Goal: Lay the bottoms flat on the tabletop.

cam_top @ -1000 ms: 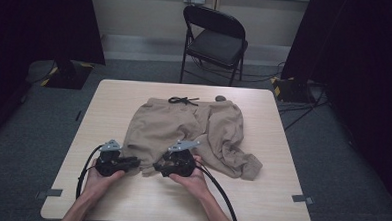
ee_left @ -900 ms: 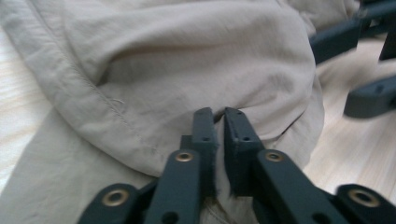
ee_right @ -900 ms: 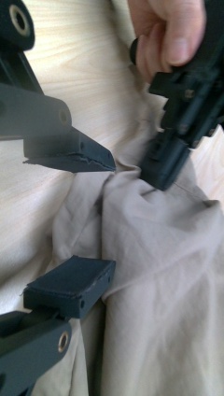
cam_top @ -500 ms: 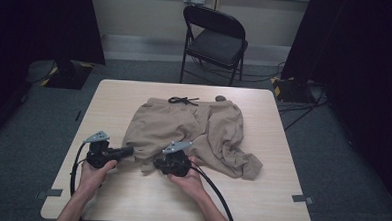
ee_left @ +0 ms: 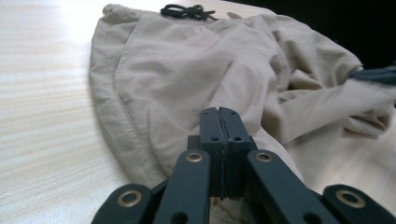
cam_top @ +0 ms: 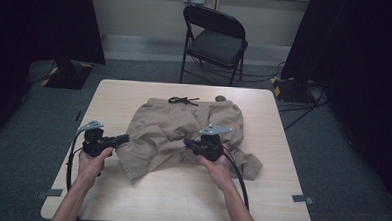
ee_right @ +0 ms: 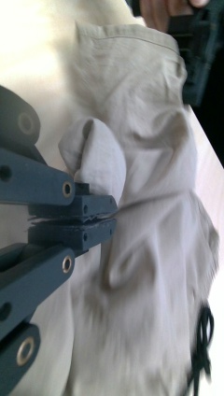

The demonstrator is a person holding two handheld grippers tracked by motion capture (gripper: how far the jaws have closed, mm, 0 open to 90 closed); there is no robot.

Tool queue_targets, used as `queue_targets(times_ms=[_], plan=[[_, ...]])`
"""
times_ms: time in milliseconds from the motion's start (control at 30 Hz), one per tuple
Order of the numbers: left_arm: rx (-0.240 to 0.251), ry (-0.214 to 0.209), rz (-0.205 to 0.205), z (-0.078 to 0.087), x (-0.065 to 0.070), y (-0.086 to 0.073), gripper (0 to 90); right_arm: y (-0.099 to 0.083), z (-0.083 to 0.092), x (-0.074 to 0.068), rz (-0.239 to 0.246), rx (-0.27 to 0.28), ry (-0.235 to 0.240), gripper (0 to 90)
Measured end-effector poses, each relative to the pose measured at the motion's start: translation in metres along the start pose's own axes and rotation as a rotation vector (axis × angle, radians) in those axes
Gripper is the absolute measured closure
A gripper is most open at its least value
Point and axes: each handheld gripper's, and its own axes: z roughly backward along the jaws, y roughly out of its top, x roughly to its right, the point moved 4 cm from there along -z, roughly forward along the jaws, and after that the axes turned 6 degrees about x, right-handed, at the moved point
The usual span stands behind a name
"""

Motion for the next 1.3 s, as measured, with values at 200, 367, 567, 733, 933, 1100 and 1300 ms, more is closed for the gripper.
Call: queue_targets(times_ms=[200, 367, 567, 733, 933, 1100, 1300], plan=[[-0.072, 0.036, 0.017, -0.013, -0.017, -0.020, 89.6, -0.016, 0.005, 0.035, -0.042, -0.054, -0.080, 88.3], [-0.084, 0.043, 0.017, -0.015, -0.016, -0.022, 80.2, -0.030, 0.002, 0.046, -0.051, -0.097, -0.116, 82.9], [-0.039, 0.030, -0.038, 0.012, 0.001, -0.009, 68.9, -0.016, 0.024, 0.044, -0.034, -0.033, -0.139, 71.6], [-0.017, -0.026, -0.075, 0.033, 0.022, -0.009, 69.6, -0.021, 0.045, 0.034, -0.012, -0.030, -0.127, 67.2], [-0.126, -0.057, -0.096, 0.025, 0.034, -0.043, 69.7, -0.045, 0.052, 0.007, 0.036, -0.077, -0.068, 61.4], [-0.164, -0.041, -0.110, 0.015, 0.036, -0.052, 55.6, -0.054, 0.041, -0.007, 0.058, -0.127, -0.032, 51.4], [-0.209, -0.024, -0.156, 0.000, 0.041, -0.062, 41.9, -0.042, 0.027, -0.008, 0.056, -0.104, -0.038, 60.8]])
